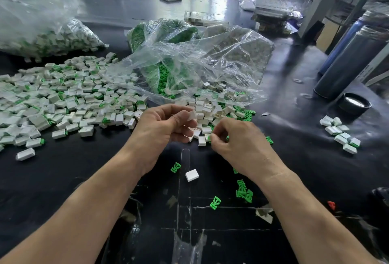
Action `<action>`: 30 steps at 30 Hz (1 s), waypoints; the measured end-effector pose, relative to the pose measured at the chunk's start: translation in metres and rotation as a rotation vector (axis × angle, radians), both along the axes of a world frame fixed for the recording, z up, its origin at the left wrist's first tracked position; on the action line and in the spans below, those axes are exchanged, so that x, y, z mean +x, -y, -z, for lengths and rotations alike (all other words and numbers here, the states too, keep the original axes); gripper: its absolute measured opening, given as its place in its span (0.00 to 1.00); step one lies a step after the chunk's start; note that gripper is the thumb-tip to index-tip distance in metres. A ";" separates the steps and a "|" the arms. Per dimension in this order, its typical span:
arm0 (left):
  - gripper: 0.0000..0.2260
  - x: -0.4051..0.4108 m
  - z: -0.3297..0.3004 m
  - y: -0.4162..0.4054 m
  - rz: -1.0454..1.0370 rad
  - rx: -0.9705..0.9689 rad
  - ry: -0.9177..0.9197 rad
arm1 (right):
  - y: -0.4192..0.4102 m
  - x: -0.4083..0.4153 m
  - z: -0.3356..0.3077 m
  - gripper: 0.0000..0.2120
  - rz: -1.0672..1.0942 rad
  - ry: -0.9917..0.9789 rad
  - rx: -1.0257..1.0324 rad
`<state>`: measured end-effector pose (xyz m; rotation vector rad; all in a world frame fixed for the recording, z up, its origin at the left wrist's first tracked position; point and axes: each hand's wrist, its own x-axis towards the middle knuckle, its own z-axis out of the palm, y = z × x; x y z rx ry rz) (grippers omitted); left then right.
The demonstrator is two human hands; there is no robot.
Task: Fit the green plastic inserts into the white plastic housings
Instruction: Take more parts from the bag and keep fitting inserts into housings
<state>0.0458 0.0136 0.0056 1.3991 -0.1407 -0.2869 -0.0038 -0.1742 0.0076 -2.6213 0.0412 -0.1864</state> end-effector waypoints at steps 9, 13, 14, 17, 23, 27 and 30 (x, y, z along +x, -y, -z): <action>0.05 0.000 0.005 -0.001 -0.010 0.136 0.130 | 0.000 0.003 0.007 0.04 0.087 0.105 0.587; 0.05 -0.003 0.005 0.002 -0.008 0.183 0.186 | -0.002 0.003 0.005 0.06 0.059 0.095 0.878; 0.04 -0.004 0.005 0.003 -0.005 0.184 0.184 | -0.003 0.003 0.004 0.06 0.043 0.098 0.917; 0.05 -0.006 0.005 0.006 0.015 0.135 0.152 | -0.004 0.002 0.003 0.04 0.011 0.115 0.965; 0.03 -0.006 0.008 0.006 0.058 0.220 0.205 | -0.004 0.002 0.003 0.05 -0.018 0.159 1.027; 0.03 -0.006 0.009 0.005 0.063 0.270 0.237 | -0.006 0.004 0.006 0.07 -0.051 0.197 1.008; 0.02 -0.008 0.008 0.007 0.059 0.305 0.259 | -0.008 0.005 0.009 0.10 -0.056 0.209 0.961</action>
